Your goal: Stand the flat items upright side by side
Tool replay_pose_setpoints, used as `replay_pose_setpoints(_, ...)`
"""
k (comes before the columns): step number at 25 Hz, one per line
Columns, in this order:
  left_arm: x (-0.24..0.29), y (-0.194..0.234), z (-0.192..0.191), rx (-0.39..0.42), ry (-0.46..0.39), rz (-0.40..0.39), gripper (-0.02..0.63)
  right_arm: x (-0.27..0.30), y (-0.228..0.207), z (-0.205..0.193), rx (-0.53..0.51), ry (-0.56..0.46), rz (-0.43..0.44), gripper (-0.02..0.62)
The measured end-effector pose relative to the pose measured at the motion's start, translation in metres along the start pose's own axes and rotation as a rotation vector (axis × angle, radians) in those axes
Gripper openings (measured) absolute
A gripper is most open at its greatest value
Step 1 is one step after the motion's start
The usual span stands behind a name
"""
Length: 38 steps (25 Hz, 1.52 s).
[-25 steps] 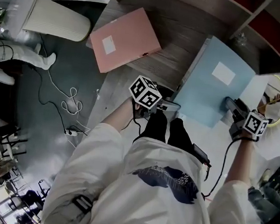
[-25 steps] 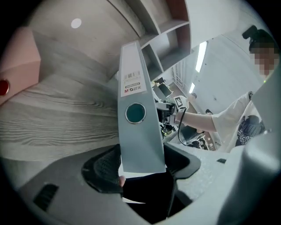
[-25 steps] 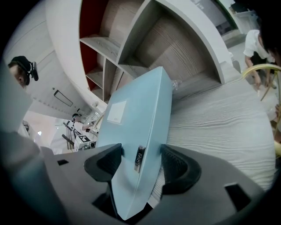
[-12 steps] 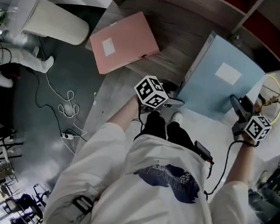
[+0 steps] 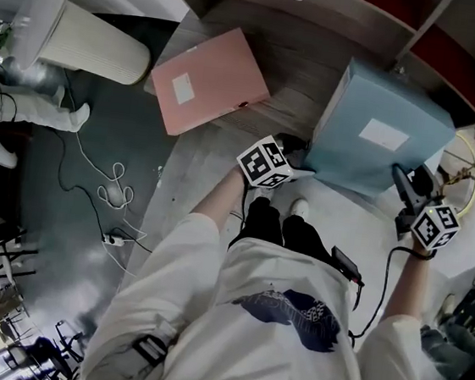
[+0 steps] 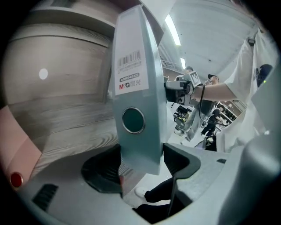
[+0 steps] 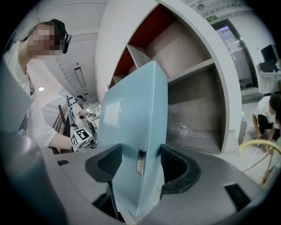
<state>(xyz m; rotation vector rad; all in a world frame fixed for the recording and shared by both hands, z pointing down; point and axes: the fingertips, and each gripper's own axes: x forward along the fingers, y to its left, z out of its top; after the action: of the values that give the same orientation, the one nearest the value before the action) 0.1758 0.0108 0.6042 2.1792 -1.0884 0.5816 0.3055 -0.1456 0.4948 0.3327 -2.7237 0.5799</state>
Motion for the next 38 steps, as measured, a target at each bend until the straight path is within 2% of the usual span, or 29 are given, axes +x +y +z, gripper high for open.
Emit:
replay_pose_setpoints(11, 0.020, 0.027, -0.008, 0.155, 0.037, 0.127, 0.311, 0.005, 0.015, 0.002, -0.167, -0.056, -0.083, 0.273)
replay_pose_setpoints(19, 0.021, 0.034, -0.008, 0.213, 0.025, 0.160, 0.312, 0.000, 0.023, -0.002, -0.203, -0.117, -0.135, 0.273)
replay_pose_setpoints(23, 0.018, 0.036, -0.009, 0.239, 0.044, 0.197, 0.313, -0.001, 0.024, -0.004, -0.207, -0.103, -0.158, 0.273)
replay_pose_setpoints(26, 0.013, 0.040, -0.001, 0.230, 0.011, 0.235, 0.313, -0.002, 0.025, -0.005, -0.192, -0.095, -0.177, 0.267)
replay_pose_setpoints(29, 0.003, 0.042, 0.007, 0.220, 0.003, 0.237, 0.313, -0.003, 0.026, -0.013, -0.184, -0.070, -0.188, 0.250)
replay_pose_setpoints(34, 0.000, 0.041, 0.005, 0.208, 0.023, 0.190, 0.311, -0.002, 0.024, -0.027, -0.160, -0.047, -0.196, 0.238)
replay_pose_setpoints(38, 0.001, 0.042, 0.008, 0.249, 0.006, 0.209, 0.313, 0.000, 0.029, -0.019, -0.233, -0.032, -0.203, 0.229)
